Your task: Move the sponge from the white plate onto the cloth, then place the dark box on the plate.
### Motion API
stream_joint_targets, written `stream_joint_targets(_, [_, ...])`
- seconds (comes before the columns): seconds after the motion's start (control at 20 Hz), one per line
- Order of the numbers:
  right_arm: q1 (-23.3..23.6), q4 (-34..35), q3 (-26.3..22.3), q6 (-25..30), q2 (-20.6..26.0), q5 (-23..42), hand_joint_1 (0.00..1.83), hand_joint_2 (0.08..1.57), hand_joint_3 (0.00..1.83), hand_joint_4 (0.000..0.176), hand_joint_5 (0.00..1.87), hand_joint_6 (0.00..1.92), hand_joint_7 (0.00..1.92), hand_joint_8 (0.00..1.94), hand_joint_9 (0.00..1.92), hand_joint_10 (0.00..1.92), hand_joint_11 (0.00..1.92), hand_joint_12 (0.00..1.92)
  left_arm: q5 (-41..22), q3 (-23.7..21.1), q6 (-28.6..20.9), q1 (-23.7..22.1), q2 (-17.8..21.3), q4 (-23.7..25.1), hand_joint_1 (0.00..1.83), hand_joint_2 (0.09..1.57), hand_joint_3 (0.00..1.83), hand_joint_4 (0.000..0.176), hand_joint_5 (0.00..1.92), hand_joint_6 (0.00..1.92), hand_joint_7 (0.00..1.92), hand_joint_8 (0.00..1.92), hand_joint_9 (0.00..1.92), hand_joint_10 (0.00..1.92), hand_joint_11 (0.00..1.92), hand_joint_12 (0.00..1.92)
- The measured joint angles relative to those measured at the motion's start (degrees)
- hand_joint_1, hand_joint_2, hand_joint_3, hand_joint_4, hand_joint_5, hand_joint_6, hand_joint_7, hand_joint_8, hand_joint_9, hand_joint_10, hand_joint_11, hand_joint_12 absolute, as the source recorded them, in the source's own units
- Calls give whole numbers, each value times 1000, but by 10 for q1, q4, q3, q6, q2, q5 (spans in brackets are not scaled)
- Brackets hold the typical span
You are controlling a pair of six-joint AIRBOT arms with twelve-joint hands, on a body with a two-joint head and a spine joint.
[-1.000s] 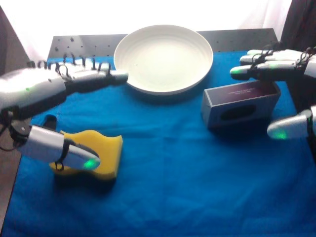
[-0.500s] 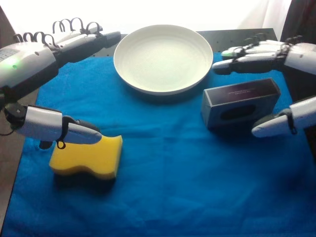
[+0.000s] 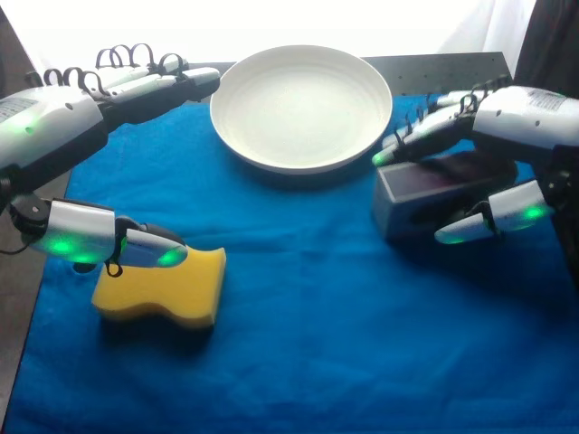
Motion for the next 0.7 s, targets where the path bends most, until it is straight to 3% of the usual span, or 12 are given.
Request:
stream_joint_targets(0.05, [0, 0, 0, 0, 0, 0, 1234, 1153, 4, 0, 941, 796, 867, 1360, 714, 1501, 596, 1853, -1, 0, 0, 1, 0, -1, 848, 829, 0, 113, 102, 0, 51, 2, 34, 6, 0, 341])
stream_joint_targets(0.1, [0, 1, 0, 0, 0, 0, 1234, 1153, 4, 0, 941, 796, 867, 1360, 714, 1501, 596, 1853, -2, -1, 0, 4, 0, -2, 848, 829, 0, 113, 102, 0, 51, 2, 34, 6, 0, 341])
stream_joint_targets(0.15, [0, 0, 0, 0, 1, 0, 1180, 1109, 0, 0, 997, 901, 814, 1439, 756, 1682, 700, 1907, -2, -1, 0, 8, 0, -2, 850, 837, 1, 100, 99, 0, 45, 2, 31, 2, 0, 236])
stream_joint_targets(0.2, [0, 0, 0, 0, 3, 0, 1187, 1056, 0, 0, 1110, 765, 818, 1626, 820, 1878, 858, 1920, 0, -1, 0, 11, -1, -2, 859, 839, 1, 94, 85, 12, 45, 1, 28, 0, 0, 106])
stream_joint_targets(0.25, [1, -2, 0, 0, 4, 0, 1191, 1044, 0, 0, 1139, 719, 797, 1726, 843, 1912, 925, 1921, -1, -1, -1, 13, -2, -5, 872, 838, 0, 92, 80, 11, 52, 3, 44, 6, 47, 109])
stream_joint_targets(0.3, [1, -5, 0, 0, 4, 0, 1189, 1044, 0, 0, 1133, 732, 767, 1657, 810, 1864, 884, 1921, -3, -1, -1, 16, -2, -7, 865, 842, 0, 98, 95, 1, 66, 0, 59, 0, 9, 219])
stream_joint_targets(0.35, [2, -9, 0, 0, 7, -1, 1241, 1114, 0, 0, 1087, 659, 844, 1460, 810, 1549, 793, 1768, -2, -5, -2, 18, -2, -12, 824, 844, 0, 114, 102, 1, 74, 0, 68, 1, 1, 289])
stream_joint_targets(0.45, [9, -11, -3, 0, 13, -2, 1266, 1080, 0, 0, 1171, 511, 990, 1183, 901, 1189, 762, 1515, -3, -5, -2, 21, -2, -8, 792, 849, 2, 138, 88, 0, 79, 1, 77, 3, 0, 241])
stream_joint_targets(0.5, [12, -10, -7, 0, 18, 0, 1272, 1083, 0, 0, 1207, 436, 952, 1234, 906, 1129, 811, 1431, -3, -5, -2, 22, -2, -9, 798, 856, 4, 131, 79, 0, 76, 0, 75, 2, 0, 237])
stream_joint_targets(0.6, [30, -12, -17, 0, 31, 21, 1236, 1090, 2, 5, 1072, 803, 996, 1027, 941, 872, 814, 1182, -5, -5, -2, 24, -2, -11, 818, 857, 1, 131, 79, 1, 62, 0, 62, 0, 0, 257])
stream_joint_targets(0.65, [43, -12, -21, 0, 34, 38, 1228, 1095, 1, 26, 1037, 877, 1004, 1002, 932, 860, 748, 1247, -7, -7, -2, 26, -2, -15, 833, 850, 0, 133, 72, 4, 61, 0, 43, 13, 0, 79])
stream_joint_targets(0.7, [61, -17, -23, 0, 35, 53, 1233, 1086, 0, 21, 1053, 826, 1036, 978, 952, 866, 738, 1304, -11, -7, -2, 29, -3, -17, 872, 848, 0, 133, 79, 4, 59, 0, 31, 8, 0, 15])
